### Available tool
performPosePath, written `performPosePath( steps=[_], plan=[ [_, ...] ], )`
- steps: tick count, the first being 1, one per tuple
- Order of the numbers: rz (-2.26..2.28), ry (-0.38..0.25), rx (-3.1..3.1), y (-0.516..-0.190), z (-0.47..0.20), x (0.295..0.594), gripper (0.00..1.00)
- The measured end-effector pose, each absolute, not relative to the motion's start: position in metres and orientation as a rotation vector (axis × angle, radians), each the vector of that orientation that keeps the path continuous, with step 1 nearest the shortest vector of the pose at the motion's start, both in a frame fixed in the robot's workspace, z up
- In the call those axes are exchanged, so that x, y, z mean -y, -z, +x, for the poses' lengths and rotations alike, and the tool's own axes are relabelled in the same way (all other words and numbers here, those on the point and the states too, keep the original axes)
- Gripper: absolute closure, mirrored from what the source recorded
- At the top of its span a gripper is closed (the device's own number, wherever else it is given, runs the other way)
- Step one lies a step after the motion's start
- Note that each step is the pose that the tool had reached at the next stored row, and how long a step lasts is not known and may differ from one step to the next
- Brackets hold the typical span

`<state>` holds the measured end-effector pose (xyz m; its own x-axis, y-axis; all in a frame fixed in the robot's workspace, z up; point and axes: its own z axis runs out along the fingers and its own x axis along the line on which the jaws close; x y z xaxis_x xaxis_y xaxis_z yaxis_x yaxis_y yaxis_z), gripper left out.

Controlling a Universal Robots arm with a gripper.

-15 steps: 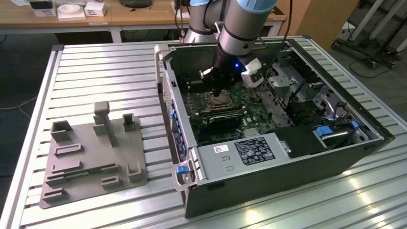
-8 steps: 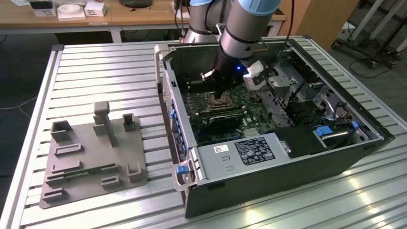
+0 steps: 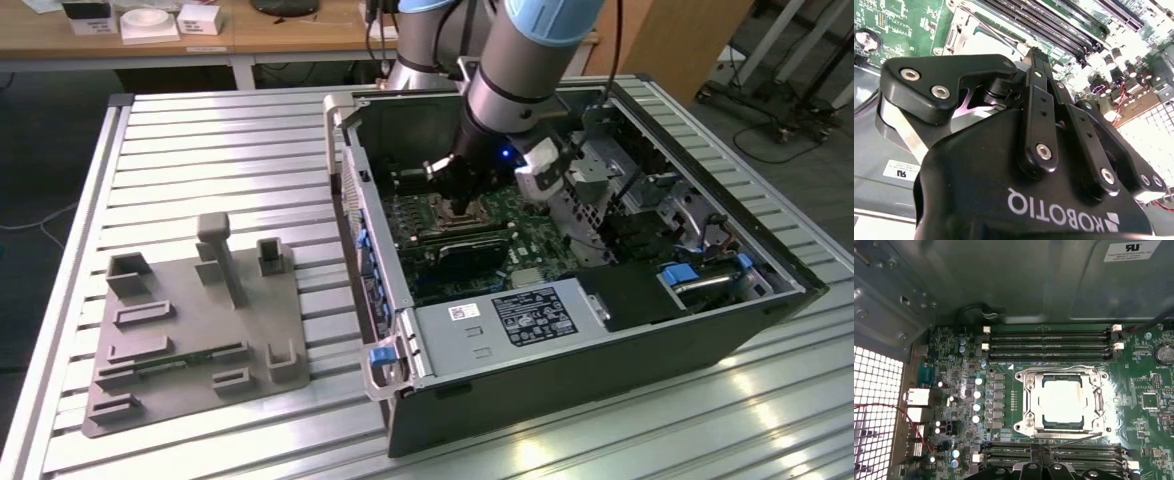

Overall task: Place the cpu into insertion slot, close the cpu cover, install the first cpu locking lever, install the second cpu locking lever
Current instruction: 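Install the second cpu locking lever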

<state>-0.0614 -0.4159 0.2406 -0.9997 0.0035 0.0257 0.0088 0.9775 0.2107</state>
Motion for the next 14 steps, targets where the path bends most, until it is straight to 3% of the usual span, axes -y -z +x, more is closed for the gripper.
performPosePath(
  steps=[4, 14],
  plan=[
    [-0.010, 0.358, 3.092, -0.237, -0.061, 0.417, 0.90],
    [-0.011, 0.360, 3.083, -0.225, -0.063, 0.417, 0.90]
  ],
)
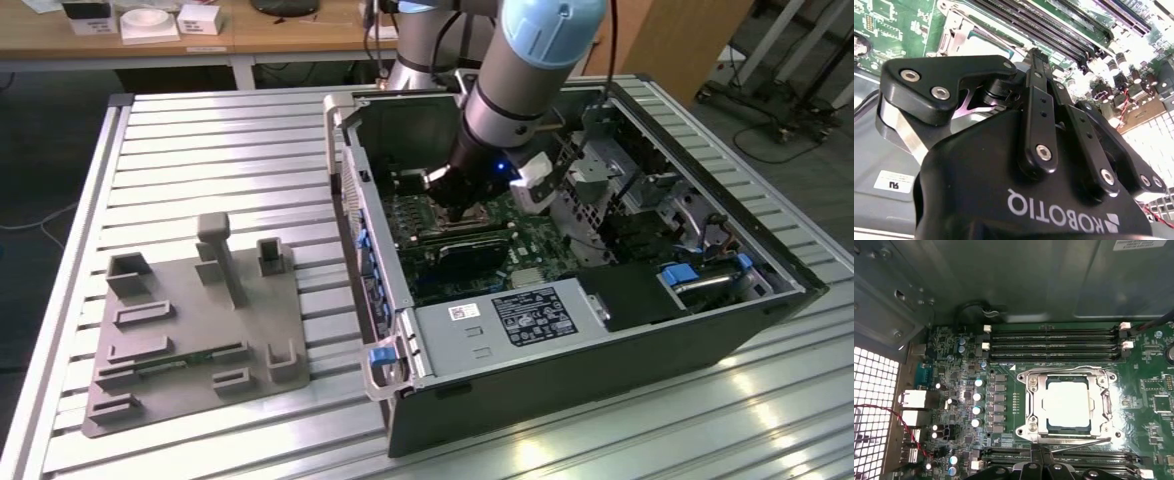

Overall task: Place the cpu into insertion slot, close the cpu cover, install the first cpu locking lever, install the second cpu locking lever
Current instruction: 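Install the second cpu locking lever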

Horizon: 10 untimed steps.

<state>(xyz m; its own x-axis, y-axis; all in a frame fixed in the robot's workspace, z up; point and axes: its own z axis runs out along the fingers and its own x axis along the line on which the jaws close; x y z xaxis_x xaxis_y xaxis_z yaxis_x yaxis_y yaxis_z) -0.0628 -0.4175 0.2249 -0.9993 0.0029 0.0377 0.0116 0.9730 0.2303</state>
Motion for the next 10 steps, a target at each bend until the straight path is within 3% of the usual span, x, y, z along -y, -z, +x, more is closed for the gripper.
performPosePath(
  steps=[10],
  plan=[
    [-0.011, 0.364, 3.080, -0.2148, -0.0708, 0.4175, 0.90]
  ],
)
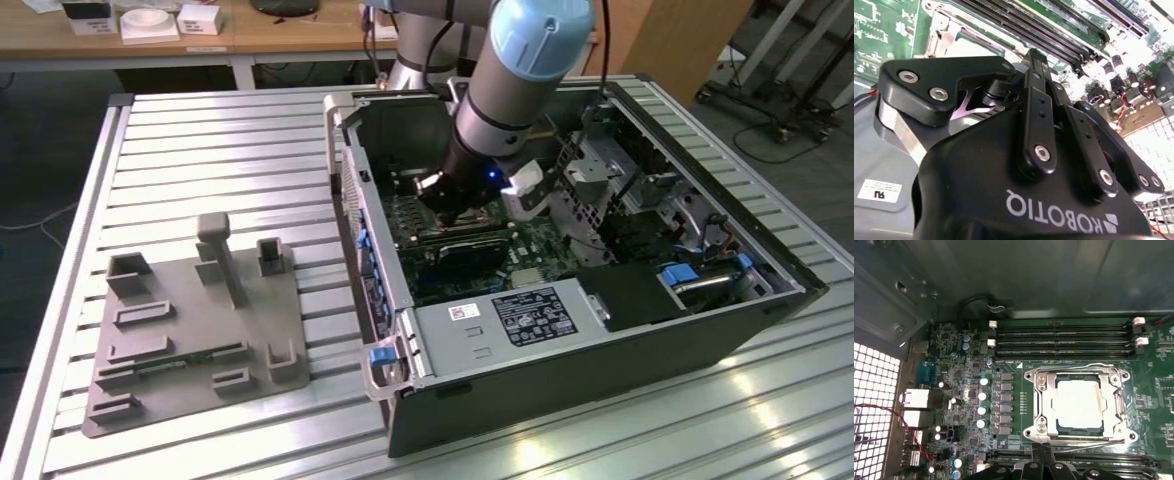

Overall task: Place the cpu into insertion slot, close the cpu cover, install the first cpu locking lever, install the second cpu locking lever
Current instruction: 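Install the second cpu locking lever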

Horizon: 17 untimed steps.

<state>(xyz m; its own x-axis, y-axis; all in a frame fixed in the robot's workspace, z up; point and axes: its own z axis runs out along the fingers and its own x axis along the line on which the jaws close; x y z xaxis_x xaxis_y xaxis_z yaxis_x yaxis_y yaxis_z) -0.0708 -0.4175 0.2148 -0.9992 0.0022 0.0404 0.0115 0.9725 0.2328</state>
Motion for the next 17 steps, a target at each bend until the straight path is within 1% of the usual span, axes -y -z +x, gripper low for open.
performPosePath(
  steps=[6, 17],
  plan=[
    [0.017, 0.390, 3.075, -0.2086, -0.0739, 0.4175, 0.90],
    [0.045, 0.390, 3.072, -0.2072, -0.0739, 0.4174, 0.90]
  ],
)
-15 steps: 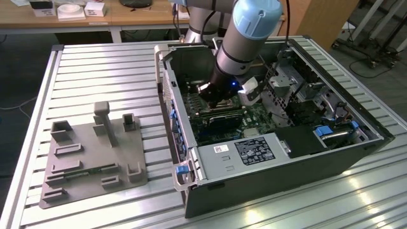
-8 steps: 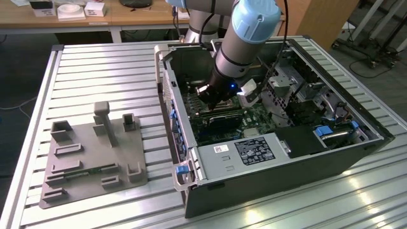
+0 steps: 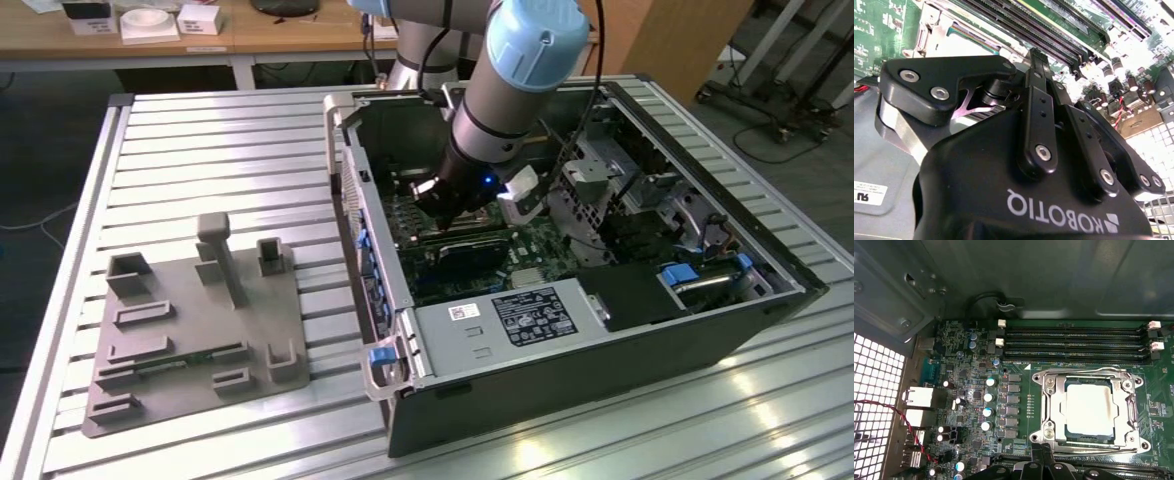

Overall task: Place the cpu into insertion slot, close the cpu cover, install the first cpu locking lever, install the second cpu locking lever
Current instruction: 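Install the second cpu locking lever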

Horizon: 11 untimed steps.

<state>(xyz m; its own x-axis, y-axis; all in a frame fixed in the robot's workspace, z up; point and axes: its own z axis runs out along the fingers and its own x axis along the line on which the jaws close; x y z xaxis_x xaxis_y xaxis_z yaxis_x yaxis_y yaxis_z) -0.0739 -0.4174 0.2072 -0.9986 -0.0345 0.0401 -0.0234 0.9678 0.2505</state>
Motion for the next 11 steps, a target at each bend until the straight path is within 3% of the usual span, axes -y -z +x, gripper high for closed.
performPosePath(
  steps=[11],
  plan=[
    [0.049, 0.390, 3.072, -0.2065, -0.0739, 0.4174, 0.90]
  ],
)
